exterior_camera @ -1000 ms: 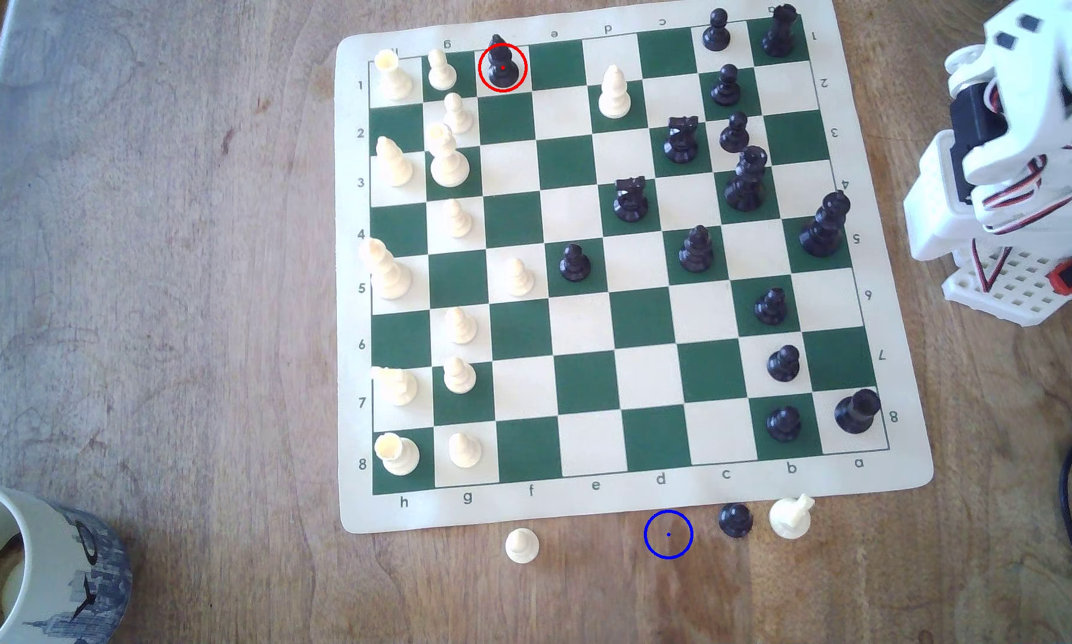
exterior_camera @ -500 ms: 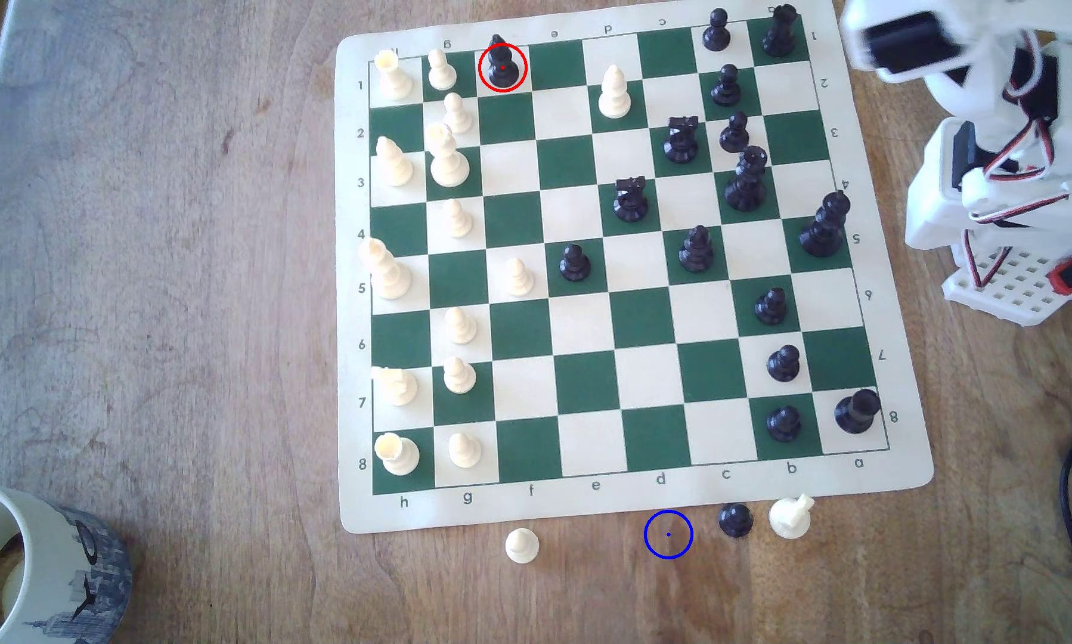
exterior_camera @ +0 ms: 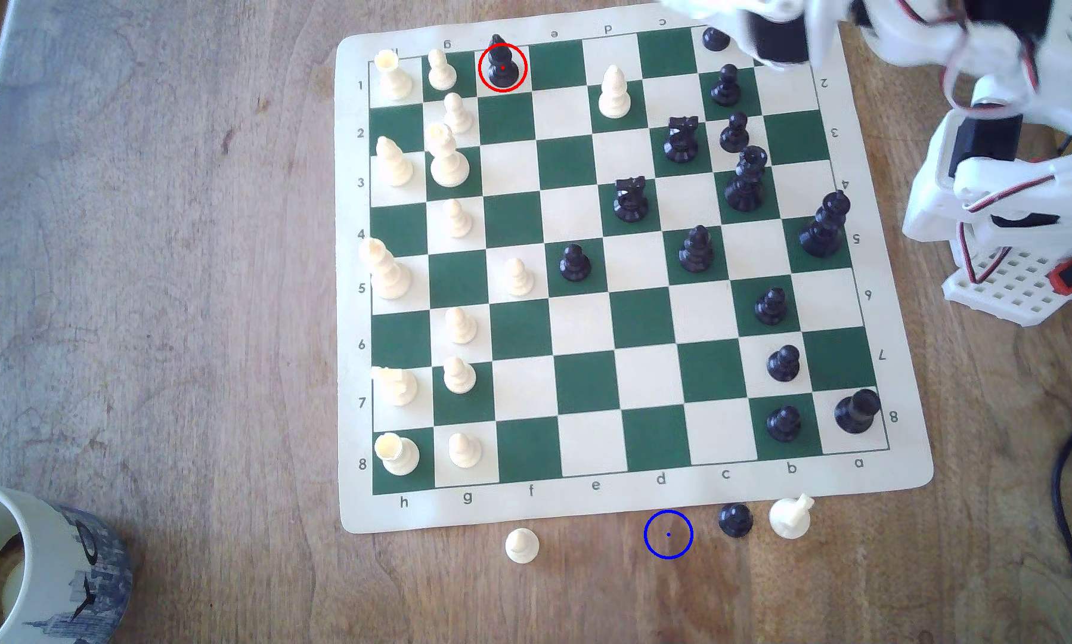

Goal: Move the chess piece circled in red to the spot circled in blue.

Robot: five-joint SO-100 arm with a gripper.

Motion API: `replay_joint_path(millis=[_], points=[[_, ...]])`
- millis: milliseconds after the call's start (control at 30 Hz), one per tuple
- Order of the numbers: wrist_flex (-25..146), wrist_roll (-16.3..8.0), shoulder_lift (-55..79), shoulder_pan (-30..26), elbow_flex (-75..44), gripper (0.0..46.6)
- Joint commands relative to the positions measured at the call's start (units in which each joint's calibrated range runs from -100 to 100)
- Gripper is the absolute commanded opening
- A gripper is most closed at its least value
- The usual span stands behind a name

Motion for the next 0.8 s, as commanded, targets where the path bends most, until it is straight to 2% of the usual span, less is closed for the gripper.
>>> replay_joint_path(millis=[0,233,333,367,400,533,767], points=[[6.92,-2.00,13.72,1.62,-19.45,0.3],[20.68,-4.69,36.30,2.72,-44.83,2.7],[23.22,-5.86,43.77,2.87,-52.09,4.6],[23.22,-6.11,45.81,2.95,-53.63,5.7],[22.23,-6.15,48.86,3.11,-54.72,9.5],[21.25,-6.06,56.50,4.05,-59.07,13.6],[15.19,-6.15,64.82,5.45,-61.43,16.2]])
